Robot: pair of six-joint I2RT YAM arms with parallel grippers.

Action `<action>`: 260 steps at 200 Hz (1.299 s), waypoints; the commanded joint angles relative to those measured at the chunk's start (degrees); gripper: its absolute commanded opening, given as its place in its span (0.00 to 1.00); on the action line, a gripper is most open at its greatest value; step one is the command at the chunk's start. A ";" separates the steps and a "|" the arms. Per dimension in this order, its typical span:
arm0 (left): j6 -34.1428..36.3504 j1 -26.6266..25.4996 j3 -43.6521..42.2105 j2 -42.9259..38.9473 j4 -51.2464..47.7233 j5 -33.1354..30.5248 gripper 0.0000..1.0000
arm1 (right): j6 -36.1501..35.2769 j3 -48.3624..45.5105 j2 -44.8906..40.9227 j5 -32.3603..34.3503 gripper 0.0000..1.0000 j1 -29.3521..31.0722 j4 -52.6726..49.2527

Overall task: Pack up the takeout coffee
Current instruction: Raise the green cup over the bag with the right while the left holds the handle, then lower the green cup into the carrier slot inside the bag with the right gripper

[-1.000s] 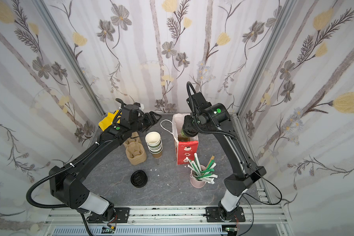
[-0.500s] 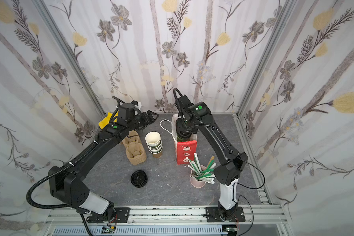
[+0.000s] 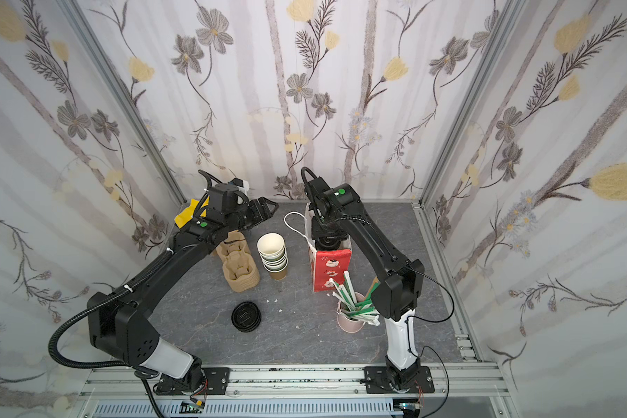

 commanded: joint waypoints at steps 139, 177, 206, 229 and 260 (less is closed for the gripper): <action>2.93 -0.06 -1.38 0.68 0.90 4.04 0.68 | -3.62 -4.62 4.36 -5.06 0.65 -1.42 1.35; 2.93 -0.91 -1.91 1.20 0.86 4.00 0.67 | -4.99 -4.33 5.67 -3.92 0.65 -1.54 1.35; 2.88 -1.68 -2.00 1.53 0.85 3.97 0.67 | -5.70 -3.85 6.81 -3.43 0.65 -1.70 1.35; 2.88 -2.27 -1.92 1.70 0.86 3.95 0.66 | -6.26 -2.95 7.79 -3.15 0.65 -1.73 1.44; 2.78 -3.04 -1.82 2.07 0.86 4.13 0.65 | -6.93 -2.84 8.71 -3.17 0.65 -1.73 1.97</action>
